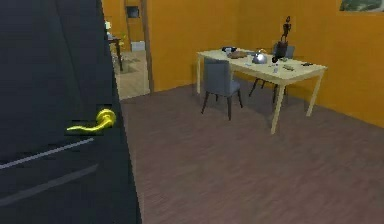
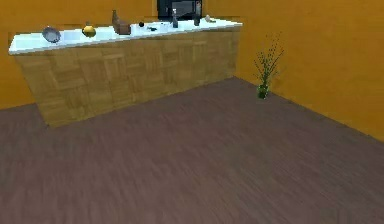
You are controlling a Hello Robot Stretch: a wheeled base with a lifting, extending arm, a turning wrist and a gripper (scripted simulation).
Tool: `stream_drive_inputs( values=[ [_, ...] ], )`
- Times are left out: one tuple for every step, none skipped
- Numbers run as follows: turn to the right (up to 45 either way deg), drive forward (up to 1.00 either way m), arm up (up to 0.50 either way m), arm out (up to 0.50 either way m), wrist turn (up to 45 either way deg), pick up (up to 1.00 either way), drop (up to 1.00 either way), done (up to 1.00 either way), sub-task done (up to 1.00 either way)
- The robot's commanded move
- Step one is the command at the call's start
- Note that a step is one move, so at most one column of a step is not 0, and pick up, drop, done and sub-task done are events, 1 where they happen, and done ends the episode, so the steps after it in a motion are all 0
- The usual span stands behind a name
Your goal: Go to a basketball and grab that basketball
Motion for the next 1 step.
stream_drive_inputs(
  values=[
    [0.0,0.95,0.0,0.0,0.0,0.0,0.0,0.0,0.0]
  ],
)
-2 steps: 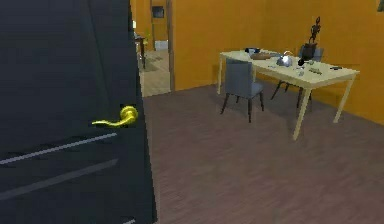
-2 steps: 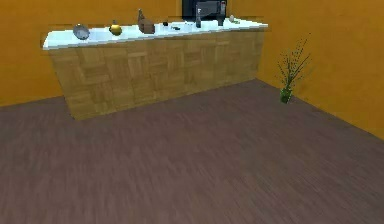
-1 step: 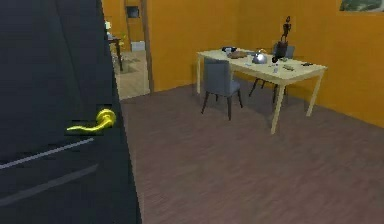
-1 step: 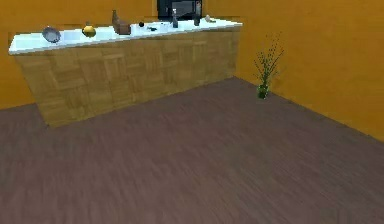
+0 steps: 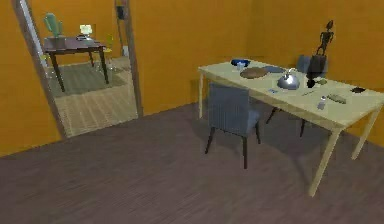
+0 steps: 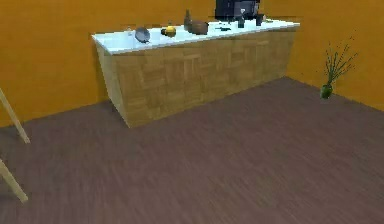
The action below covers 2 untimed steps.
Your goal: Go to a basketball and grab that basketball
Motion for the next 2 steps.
stream_drive_inputs(
  values=[
    [45.0,0.0,0.0,0.0,0.0,0.0,0.0,0.0,0.0],
    [3.0,0.0,0.0,0.0,0.0,0.0,0.0,0.0,0.0]
  ],
)
